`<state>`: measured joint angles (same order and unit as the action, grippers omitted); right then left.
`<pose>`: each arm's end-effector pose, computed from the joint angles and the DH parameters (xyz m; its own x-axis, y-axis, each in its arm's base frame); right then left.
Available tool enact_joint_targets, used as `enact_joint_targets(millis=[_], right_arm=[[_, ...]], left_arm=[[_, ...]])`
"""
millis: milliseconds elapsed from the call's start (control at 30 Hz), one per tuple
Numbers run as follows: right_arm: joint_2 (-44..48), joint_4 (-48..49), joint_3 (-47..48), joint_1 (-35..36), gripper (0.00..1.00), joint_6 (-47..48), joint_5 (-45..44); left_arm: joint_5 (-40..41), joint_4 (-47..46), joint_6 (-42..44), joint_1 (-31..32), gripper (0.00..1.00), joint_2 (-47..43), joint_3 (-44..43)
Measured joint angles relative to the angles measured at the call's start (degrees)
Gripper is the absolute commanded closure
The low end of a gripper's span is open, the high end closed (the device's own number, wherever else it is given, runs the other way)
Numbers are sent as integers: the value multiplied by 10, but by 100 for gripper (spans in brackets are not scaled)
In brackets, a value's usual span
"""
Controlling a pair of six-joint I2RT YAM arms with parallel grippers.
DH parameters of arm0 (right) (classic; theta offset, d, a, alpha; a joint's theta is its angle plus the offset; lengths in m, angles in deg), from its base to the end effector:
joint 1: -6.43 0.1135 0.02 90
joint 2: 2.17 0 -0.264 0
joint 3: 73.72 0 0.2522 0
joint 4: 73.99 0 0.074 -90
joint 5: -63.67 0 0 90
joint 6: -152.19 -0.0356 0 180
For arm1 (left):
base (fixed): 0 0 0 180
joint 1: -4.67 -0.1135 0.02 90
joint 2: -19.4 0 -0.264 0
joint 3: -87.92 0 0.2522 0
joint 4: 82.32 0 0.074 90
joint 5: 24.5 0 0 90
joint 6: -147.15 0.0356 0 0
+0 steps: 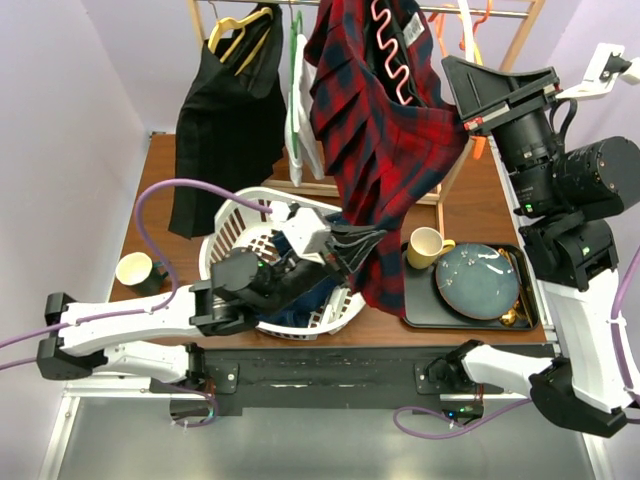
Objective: Remove the skirt from the hanger
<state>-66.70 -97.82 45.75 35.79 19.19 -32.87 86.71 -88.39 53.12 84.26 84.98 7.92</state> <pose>0.1283 0.0675 0.6148 0.0551 0.8084 -0.5860 -0.6012 0.4955 0.6270 0.0588 -0.2490 0.4542 0.0030 -0.3787 -0.9255 0.8580 0.4763 -0.1922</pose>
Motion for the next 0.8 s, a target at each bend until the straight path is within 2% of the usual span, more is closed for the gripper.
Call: enact_joint_targets(millis=[267,467,667,800], right_arm=[[2,-28,11,7,100,22,-19],[2,-41,12,12,100,26,-27],[-7,-83,29,15,100,26,-20],[-13,-89,73,9,100,43,-20]], left_arm=[[-39,31,-19,0,100,-57,42],[-38,60,-42,0,100,-122,94],[-7,94,-57,-1,100,-184,119],[37,172,-61,0,100,-228,133]])
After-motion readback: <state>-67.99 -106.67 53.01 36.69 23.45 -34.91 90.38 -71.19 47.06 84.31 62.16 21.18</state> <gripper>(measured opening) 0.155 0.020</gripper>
